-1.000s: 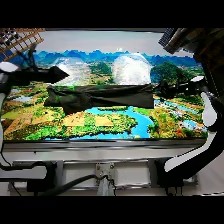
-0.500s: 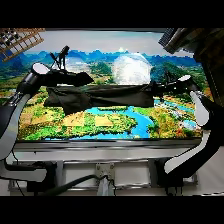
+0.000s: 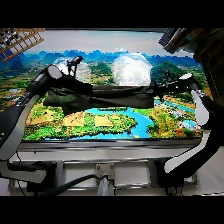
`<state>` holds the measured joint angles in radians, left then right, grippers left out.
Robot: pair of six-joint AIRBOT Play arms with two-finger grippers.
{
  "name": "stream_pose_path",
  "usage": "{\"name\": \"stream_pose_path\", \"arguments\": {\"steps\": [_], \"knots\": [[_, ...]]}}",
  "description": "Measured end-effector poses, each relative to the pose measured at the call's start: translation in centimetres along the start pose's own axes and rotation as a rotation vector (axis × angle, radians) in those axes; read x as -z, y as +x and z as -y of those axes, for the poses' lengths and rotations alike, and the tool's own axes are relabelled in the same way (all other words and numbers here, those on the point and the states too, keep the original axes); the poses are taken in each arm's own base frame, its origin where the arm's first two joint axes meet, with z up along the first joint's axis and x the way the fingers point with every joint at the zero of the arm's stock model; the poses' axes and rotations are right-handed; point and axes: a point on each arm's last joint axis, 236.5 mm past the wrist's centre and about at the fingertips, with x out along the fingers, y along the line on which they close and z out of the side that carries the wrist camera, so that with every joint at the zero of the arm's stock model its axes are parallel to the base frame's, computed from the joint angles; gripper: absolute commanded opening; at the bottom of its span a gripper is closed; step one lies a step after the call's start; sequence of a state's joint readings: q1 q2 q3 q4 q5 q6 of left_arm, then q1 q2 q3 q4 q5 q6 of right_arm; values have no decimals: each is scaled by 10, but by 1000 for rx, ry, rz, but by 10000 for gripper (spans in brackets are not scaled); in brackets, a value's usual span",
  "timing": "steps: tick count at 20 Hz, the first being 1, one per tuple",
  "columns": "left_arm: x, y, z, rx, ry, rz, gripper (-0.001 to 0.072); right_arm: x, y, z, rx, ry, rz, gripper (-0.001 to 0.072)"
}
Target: Fold the clothes and pants, and hang the long-sleeved shirts on hangers.
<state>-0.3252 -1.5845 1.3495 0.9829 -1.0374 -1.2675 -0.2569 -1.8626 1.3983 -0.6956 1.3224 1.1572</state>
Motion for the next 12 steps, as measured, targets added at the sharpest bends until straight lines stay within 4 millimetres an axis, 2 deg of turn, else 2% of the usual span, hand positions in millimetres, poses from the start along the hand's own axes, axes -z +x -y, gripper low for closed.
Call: {"name": "stream_pose_path", "arguments": {"steps": [3, 6, 12], "knots": [[-5, 20, 13, -21, 19, -50, 58, 10, -7, -11, -31, -17, -53, 26], [1, 43, 22, -13, 2, -128, 57, 16, -21, -23, -49, -35, -70, 25], [18, 84, 46, 78, -87, -214, 57, 6, -63, -52, -76, -46, 13, 24]]}}
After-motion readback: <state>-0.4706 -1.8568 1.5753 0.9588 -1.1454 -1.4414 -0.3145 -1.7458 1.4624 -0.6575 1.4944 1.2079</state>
